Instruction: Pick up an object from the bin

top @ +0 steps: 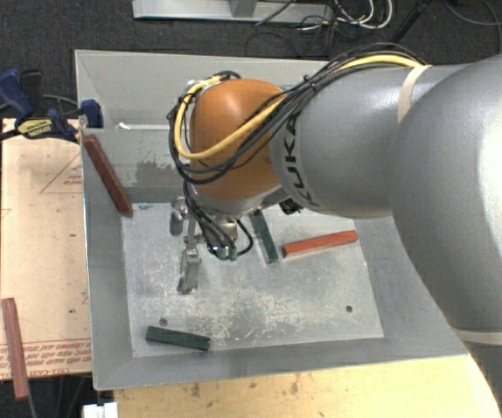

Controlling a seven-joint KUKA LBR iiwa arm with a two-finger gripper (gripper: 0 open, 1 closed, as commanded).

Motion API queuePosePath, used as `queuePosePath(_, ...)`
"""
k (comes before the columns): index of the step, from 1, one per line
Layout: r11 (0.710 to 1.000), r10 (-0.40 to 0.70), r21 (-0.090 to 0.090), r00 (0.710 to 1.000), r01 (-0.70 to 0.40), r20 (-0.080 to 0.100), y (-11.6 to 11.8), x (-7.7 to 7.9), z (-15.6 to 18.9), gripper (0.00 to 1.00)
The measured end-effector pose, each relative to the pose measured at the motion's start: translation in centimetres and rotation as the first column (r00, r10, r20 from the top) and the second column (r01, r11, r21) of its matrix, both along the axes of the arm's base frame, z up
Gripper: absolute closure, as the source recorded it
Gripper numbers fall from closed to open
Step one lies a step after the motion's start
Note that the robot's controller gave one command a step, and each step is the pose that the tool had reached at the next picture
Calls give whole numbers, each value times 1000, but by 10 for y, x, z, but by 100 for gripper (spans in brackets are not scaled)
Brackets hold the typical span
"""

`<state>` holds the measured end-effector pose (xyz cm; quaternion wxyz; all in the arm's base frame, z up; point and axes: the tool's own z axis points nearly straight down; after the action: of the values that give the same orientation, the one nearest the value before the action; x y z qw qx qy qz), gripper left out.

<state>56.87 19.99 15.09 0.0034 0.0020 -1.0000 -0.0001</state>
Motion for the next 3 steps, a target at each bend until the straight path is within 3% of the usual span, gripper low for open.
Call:
queuePosePath(1,993,116,4,993,-116,21,16,-86,-80,0)
queuePosePath(2,993,120,0,993,-120,11,-13,-87,-49,0)
queuePosePath(3,993,120,2,993,-120,9,-3,-90,-36,0)
